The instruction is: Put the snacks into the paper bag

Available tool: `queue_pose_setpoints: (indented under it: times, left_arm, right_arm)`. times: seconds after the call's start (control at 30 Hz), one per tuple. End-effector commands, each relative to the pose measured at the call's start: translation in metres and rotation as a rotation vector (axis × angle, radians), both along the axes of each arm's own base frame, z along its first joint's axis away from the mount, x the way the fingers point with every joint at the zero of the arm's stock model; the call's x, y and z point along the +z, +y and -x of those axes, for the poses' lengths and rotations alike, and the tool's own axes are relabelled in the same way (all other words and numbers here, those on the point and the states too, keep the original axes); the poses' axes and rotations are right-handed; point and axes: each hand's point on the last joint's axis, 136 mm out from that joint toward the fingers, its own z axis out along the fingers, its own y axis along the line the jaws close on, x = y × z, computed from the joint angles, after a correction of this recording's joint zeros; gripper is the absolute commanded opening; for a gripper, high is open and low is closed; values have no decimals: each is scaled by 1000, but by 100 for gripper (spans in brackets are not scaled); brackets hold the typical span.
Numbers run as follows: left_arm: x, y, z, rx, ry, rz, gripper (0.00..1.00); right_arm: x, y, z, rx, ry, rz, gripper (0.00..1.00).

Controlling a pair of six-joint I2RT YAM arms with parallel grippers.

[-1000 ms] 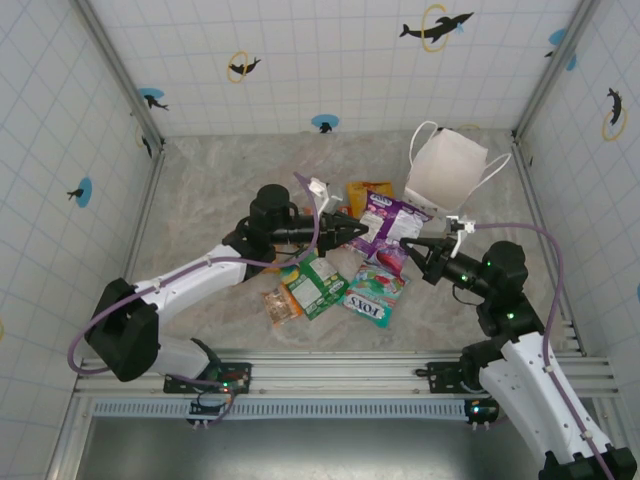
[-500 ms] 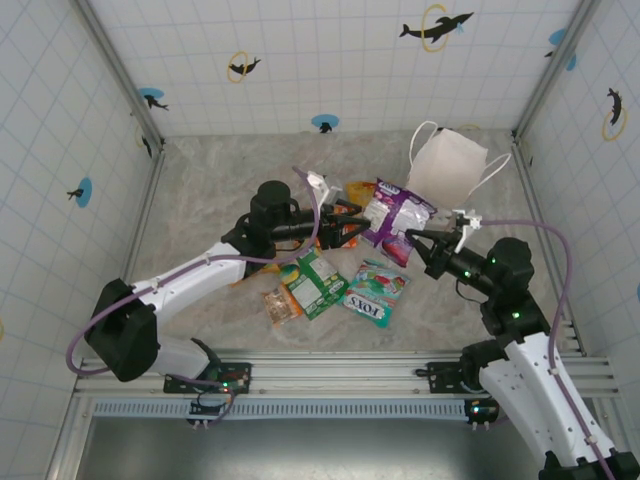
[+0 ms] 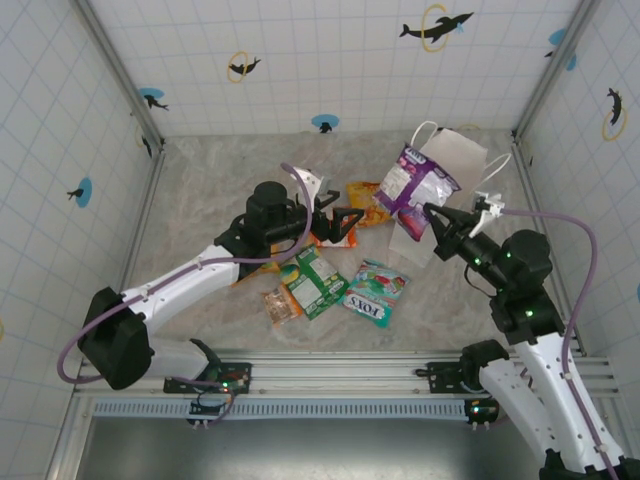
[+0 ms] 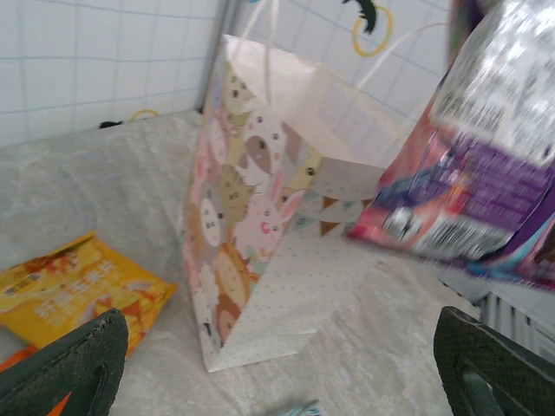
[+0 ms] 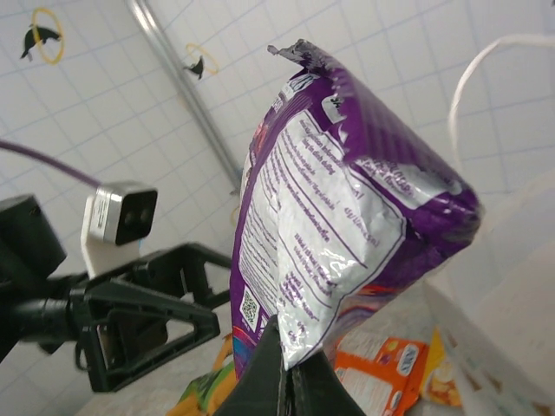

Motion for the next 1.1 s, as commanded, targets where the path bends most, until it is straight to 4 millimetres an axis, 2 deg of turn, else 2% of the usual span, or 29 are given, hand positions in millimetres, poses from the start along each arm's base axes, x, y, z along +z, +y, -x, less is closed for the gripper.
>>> queue_pose_setpoints:
  times: [0.0,0.2,0.33,0.57,0.73,0.77,1.0,1.07]
  left_arm:
    - [9,11,-13,109,4,-7,92]
    - [8,15,-20,156,10,-10,92]
    - [2,14,-21,158,33,-11,92]
    - [-3,21,-31,228,48,-25,92]
    - [-15,21,-33,243,76,-51,92]
    - [-2,20,-37,249,63,-36,92]
    - [-18,19,-42,271,130,-84,90]
    - [-22,17,-40,259,148,-94,89]
  right_arm:
    - [48,-19,-2,-122,-133,-17,0]
    - [72,-37,-11,-243,-165,-21,0]
    - [79,-60,-25,-391,-133,-48,0]
    - [66,-89,-53,-602,-11,-37,0]
    - [51,-90,-74,-644,45,19,0]
    - [48,-89,-78,-643,50,31,0]
    - [31,-85,-104,-653,78,78,0]
    - [25,-85,-109,-651,91,80,3]
